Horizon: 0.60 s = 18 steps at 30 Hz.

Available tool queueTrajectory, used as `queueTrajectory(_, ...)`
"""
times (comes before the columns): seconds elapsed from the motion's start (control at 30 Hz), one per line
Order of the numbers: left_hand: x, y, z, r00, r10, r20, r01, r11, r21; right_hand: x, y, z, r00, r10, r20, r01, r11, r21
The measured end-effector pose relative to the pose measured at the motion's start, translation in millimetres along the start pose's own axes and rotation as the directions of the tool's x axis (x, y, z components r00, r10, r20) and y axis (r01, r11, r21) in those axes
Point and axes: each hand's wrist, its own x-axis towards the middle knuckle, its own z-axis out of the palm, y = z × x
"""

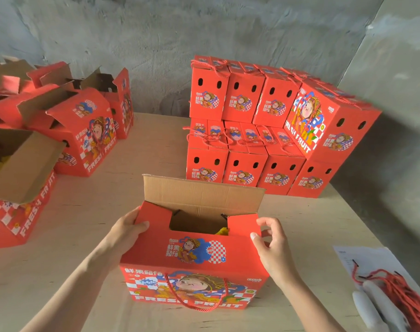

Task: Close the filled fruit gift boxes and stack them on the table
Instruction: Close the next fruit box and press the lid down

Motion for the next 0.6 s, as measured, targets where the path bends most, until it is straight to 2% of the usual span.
queueTrajectory(0.07,-3.9,-0.4,0.6,1.0,0.003,-0.026,-0.003,1.0,0.005,-0.4,1.6,1.6,0.995,0.096,0.011,-0.096,0.993,0.071)
queueTrajectory(0.17,-7.7,3.0,1.9,0.998,0.011,-0.059,-0.01,1.0,0.012,3.3,-0.9,0.1,0.963,0.228,0.142,-0.252,0.95,0.183)
queueTrajectory(0.3,-11.6,-0.4,3.0,0.998,0.04,-0.047,-0.038,0.998,0.04,19.0,-1.1,-13.1,0.894,0.244,0.375,-0.317,0.938,0.144)
queueTrajectory(0.37,-14.3,-9.0,1.8,1.0,-0.011,0.013,0.012,1.0,-0.015,26.6,-1.9,-18.5,0.846,0.223,0.485,-0.31,0.945,0.107)
queueTrajectory(0.47,-14.9,-20.2,1.4,0.998,-0.046,0.032,0.048,0.997,-0.065,30.3,-0.4,-21.1,0.833,0.21,0.513,-0.295,0.951,0.09)
queueTrajectory(0.53,-13.5,-22.2,3.2,1.0,-0.02,-0.019,0.018,0.995,-0.098,29.7,1.9,-22.6,0.849,0.173,0.499,-0.267,0.956,0.123)
queueTrajectory(0.6,-10.4,-23.3,5.2,0.989,0.11,-0.1,-0.112,0.994,-0.018,27.6,5.7,-23.4,0.864,0.105,0.492,-0.203,0.968,0.15)
